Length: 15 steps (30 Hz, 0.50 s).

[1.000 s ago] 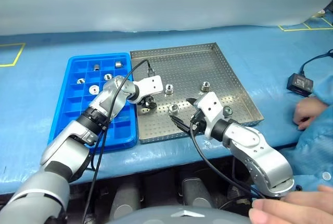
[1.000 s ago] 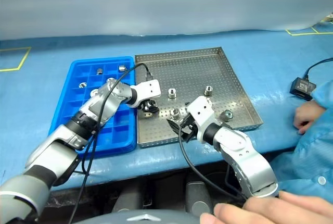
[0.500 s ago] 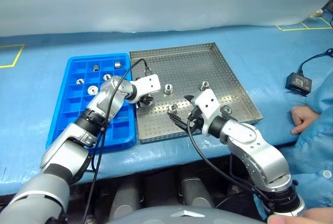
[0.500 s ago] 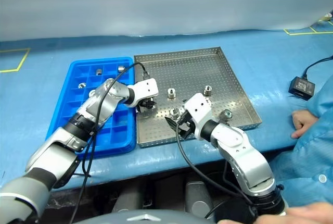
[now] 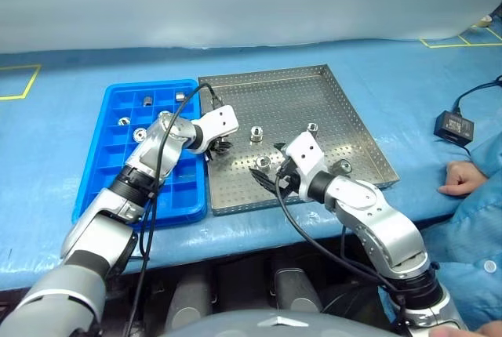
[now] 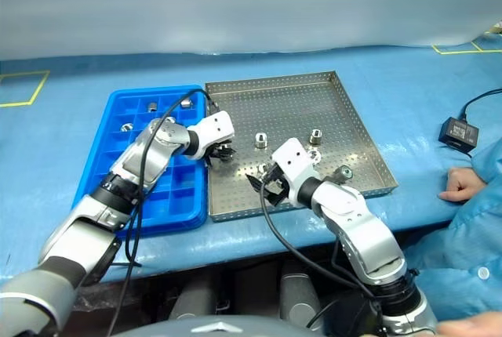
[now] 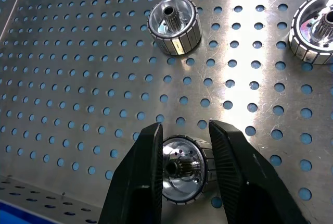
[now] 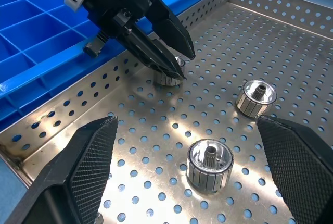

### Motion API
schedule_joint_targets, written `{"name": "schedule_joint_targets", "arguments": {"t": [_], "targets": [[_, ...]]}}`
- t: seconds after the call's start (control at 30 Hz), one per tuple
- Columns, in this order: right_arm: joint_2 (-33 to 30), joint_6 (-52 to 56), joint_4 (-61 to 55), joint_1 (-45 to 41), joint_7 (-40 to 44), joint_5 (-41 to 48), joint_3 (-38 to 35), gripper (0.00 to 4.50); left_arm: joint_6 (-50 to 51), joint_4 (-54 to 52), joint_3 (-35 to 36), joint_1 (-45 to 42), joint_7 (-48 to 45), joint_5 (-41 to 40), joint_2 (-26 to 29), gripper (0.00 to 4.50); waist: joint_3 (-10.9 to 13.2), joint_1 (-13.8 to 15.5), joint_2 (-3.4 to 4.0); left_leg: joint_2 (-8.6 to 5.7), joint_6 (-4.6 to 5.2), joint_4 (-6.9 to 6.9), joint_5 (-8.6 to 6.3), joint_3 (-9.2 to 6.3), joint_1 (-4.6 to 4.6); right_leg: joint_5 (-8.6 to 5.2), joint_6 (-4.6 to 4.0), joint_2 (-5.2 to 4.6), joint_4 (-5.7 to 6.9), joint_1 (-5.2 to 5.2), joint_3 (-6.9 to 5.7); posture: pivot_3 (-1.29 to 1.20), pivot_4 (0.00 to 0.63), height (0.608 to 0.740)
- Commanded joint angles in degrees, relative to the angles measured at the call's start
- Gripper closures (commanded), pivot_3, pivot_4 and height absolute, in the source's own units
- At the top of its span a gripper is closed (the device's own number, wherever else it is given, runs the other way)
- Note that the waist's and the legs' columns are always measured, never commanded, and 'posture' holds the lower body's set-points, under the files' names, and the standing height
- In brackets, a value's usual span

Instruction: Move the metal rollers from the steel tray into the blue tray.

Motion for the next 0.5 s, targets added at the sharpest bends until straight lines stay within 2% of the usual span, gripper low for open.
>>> {"name": "schedule_joint_targets", "arguments": {"t": [0.03,0.13,0.33,0.5], "targets": [[0.3,-1.3,-1.0,-0.6,0.2,-0.1,-0.3,0.00,-0.5,-1.6,0.4,-0.1,-1.1,0.6,1.2,3.04,0.0,0.0,0.00,0.00,0.00,0.01,0.00,0.00,0.00,0.00,0.00,0.00,0.00,0.00,0.00,-0.12,0.150,0.740],[0.6,-1.4,-0.9,-0.5,0.0,-0.3,-0.1,0.00,-2.6,-0.5,-2.6,-1.5,-3.0,2.9,1.8,2.46,0.0,0.3,0.00,0.02,0.02,0.05,0.00,0.00,0.00,0.02,0.03,-0.01,0.00,0.02,0.03,-0.12,0.150,0.740],[1.7,-2.0,-1.0,-0.1,-0.5,-0.6,0.4,0.00,-6.2,3.5,-6.9,-5.0,-4.0,8.7,2.0,0.52,0.0,0.5,0.00,0.01,0.08,0.11,0.00,0.09,0.00,0.05,0.09,-0.02,0.00,0.02,0.17,-0.14,0.150,0.740],[2.7,-2.7,-1.1,0.7,-1.3,-1.0,0.6,0.00,-8.3,6.9,-9.5,-7.4,-6.3,11.5,1.3,0.52,0.0,0.4,0.00,0.01,0.12,0.11,-0.01,0.13,-0.01,0.06,0.10,-0.02,0.00,-0.01,0.22,-0.16,0.150,0.740]]}}
